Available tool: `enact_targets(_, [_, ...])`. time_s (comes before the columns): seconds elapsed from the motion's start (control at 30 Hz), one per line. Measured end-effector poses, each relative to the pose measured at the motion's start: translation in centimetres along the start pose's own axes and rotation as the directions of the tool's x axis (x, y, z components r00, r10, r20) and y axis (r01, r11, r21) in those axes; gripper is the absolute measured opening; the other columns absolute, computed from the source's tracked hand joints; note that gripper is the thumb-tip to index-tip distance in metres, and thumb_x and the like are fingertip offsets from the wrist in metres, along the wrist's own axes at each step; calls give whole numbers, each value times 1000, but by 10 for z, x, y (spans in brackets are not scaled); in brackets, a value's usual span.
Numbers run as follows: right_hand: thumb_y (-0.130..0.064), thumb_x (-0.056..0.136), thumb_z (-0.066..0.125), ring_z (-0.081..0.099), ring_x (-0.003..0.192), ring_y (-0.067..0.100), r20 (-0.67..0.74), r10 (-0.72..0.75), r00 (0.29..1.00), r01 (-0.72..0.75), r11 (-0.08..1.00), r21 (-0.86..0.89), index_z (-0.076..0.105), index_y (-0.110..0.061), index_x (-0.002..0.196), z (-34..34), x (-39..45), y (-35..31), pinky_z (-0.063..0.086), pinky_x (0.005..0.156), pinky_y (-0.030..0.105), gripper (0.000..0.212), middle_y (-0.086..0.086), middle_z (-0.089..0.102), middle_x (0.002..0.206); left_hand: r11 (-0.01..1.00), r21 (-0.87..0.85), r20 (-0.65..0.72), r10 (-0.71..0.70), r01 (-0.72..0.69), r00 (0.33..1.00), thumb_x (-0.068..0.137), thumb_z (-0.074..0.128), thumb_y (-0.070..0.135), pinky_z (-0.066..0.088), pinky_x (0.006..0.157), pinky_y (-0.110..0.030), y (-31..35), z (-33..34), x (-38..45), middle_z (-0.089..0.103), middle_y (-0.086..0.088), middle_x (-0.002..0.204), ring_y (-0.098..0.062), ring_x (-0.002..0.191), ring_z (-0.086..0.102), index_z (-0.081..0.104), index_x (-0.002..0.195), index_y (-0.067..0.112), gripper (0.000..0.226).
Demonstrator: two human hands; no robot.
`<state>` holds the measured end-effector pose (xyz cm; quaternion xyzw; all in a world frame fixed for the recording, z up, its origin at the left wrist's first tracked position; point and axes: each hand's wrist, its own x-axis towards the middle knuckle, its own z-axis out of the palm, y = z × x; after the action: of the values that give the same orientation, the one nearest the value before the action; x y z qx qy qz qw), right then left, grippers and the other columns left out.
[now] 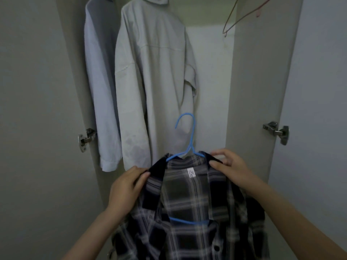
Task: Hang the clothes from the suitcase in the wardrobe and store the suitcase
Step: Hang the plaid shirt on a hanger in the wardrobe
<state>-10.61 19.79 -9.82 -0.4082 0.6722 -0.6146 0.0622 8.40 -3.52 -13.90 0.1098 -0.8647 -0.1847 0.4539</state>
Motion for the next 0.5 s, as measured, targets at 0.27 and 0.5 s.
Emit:
enact_targets(0.27, [-12,93,51,52,71,3,70,-30,997,45,972,-229,62,10,91,-68,13,-17,39,65,9,25,23,60,85,986,-101,-73,-140,132,987,89,59,17,42,71,-29,13,-3,57,68,0,78,-7,73,57,64,77,21,14])
enact_targets(0.5, [-28,87,58,63,65,-6,-153,-116,981,115,993,-13,71,-23,76,-104,30,-52,47,63,10,18,-17,71,69,997,-66,-206,-43,30,978,89,58,25,46,70,-39,53,-2,132,63,0,76,-24,77,60,65,80,19,13])
